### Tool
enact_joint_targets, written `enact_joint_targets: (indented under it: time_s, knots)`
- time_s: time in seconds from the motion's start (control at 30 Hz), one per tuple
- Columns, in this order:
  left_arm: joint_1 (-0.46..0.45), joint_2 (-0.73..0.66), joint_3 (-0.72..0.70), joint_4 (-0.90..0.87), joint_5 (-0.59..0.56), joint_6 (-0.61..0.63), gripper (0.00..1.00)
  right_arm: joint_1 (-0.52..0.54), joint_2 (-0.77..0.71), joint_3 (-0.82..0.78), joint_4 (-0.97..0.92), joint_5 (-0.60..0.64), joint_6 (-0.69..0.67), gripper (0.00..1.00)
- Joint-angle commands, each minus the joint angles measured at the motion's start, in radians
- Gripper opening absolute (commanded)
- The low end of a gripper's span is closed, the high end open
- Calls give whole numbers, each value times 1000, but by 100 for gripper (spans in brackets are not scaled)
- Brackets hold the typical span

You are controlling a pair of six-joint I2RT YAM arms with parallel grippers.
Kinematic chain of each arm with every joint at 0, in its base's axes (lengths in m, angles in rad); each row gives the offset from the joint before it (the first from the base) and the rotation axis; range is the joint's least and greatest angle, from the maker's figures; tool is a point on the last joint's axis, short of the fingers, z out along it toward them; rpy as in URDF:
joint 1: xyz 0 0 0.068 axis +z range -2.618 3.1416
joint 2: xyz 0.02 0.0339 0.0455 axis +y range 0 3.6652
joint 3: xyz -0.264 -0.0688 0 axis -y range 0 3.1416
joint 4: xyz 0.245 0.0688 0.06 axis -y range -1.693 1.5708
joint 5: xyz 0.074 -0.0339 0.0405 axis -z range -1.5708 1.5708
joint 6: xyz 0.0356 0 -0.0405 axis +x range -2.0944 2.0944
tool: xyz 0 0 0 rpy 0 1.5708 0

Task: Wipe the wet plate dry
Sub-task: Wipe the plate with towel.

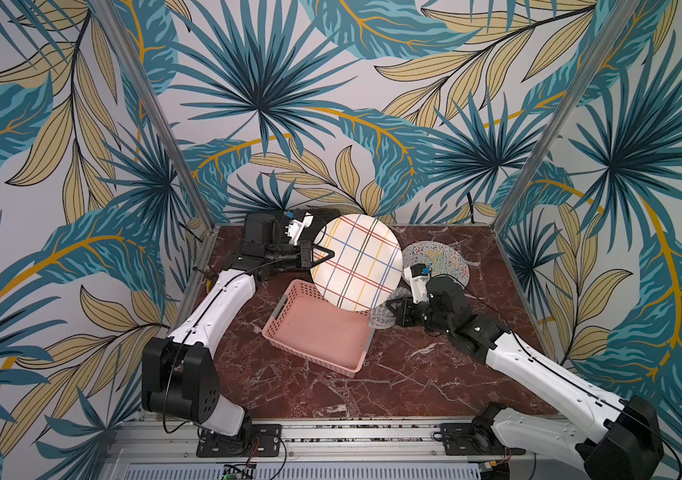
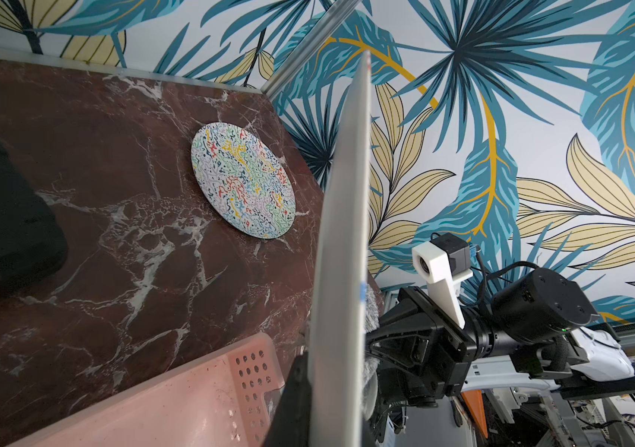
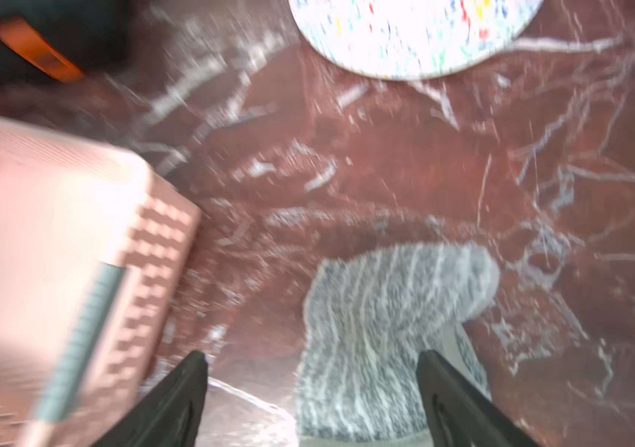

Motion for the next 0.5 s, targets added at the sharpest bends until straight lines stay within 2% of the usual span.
enact_joint_targets:
  time_s: [0.0,0.47]
  knots:
    - [-7,11,-6,77,75,-35,0,47,-15,-14,185,50,-41,0]
    - [-7,14,-11,93,88,-62,0,214,41,-22,312,217,-93,0]
